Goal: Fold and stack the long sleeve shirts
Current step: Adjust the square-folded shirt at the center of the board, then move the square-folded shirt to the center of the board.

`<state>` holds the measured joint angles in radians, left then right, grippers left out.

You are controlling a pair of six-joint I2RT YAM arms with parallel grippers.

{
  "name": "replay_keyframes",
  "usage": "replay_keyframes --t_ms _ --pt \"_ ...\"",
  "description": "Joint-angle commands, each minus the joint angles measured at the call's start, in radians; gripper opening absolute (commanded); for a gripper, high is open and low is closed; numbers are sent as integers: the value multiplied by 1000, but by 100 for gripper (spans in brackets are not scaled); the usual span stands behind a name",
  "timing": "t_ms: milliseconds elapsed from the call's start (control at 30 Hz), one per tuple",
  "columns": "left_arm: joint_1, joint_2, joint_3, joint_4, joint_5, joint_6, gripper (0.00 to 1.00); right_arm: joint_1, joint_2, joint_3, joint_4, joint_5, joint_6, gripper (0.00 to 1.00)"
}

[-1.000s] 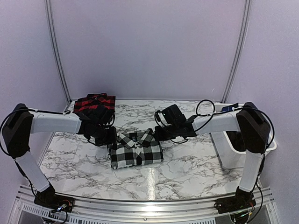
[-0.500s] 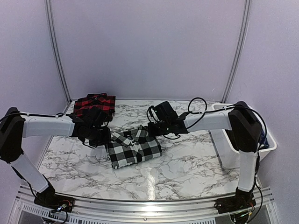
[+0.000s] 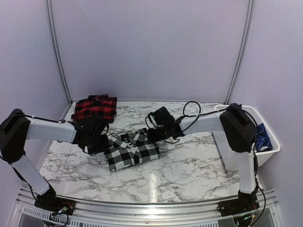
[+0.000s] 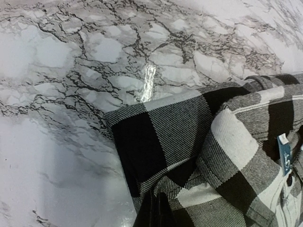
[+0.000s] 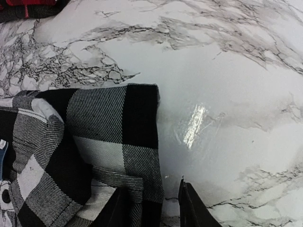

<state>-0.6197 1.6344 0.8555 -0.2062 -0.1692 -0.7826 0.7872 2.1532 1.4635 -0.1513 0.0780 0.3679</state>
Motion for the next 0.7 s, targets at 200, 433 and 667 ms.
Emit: replay_keyframes --t_ms 200,433,667 --pt "12 -136 -64 -6 -66 -38 0 106 -126 97 -113 70 -32 42" --pt "26 -63 -95 -4 -72 -74 0 218 -31 128 -128 115 -27 63" --pt "41 -10 -111 16 -51 -91 0 323 46 175 -184 234 -19 82"
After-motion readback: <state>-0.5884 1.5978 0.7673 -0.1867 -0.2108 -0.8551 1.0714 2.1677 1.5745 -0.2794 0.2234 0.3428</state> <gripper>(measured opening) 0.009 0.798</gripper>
